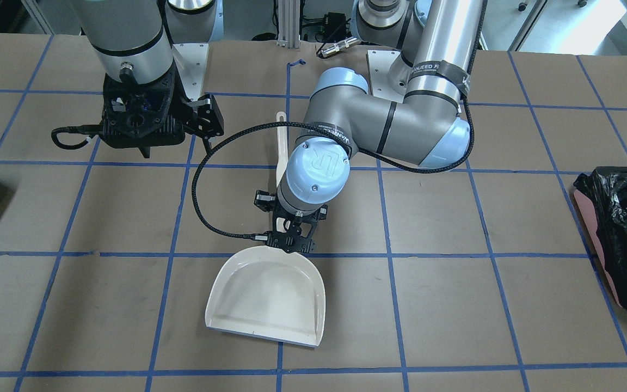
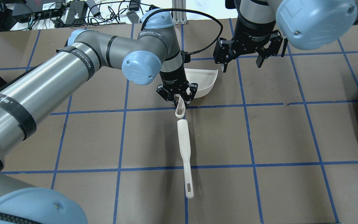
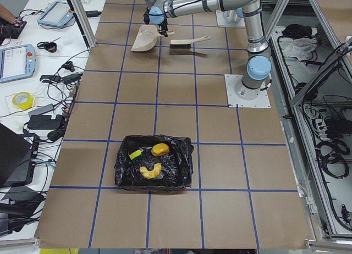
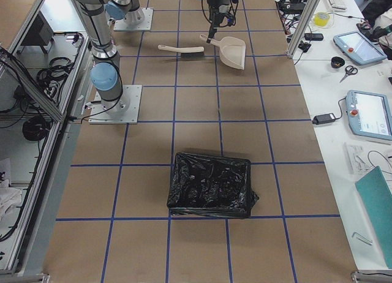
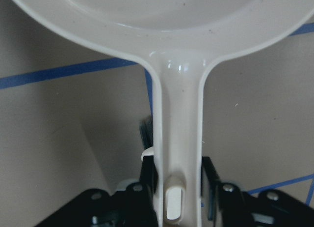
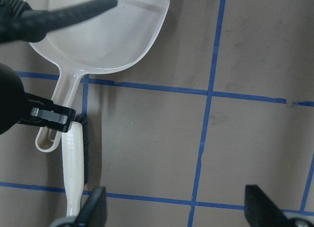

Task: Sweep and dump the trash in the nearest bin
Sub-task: 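Lower the dustpan onto the table beside the brush with the left gripper, then open the left gripper and lift it off the dustpan handle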

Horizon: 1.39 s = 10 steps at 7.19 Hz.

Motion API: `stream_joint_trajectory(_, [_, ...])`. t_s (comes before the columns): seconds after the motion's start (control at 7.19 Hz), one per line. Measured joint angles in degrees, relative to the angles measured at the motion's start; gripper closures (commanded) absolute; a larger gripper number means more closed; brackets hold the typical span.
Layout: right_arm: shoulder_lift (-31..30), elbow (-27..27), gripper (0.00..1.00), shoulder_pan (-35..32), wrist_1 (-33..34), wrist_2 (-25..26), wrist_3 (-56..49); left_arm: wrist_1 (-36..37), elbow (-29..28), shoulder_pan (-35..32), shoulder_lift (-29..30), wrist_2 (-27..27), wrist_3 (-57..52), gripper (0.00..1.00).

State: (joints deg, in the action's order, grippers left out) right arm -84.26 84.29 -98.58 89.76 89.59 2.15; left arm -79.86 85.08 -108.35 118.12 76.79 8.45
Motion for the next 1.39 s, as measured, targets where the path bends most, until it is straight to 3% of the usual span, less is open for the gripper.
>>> stream_joint_trajectory(1.11, [-0.1, 0.7, 0.00, 0.8, 0.8, 0.1, -0.7, 0.3, 0.1, 0.0, 1.1, 0.0, 1.2, 1.00])
stream_joint_trajectory(1.25, [-0.2, 0.7, 0.00, 0.7, 0.7, 0.1, -0.6, 0.4, 0.1, 0.0, 1.3, 0.0, 1.3, 0.84])
stream_joint_trajectory(1.39, [-0.2, 0.8, 0.00, 0.7, 0.6, 0.1, -0.6, 0.3, 0.1, 0.0, 1.4, -0.1, 1.9, 0.15])
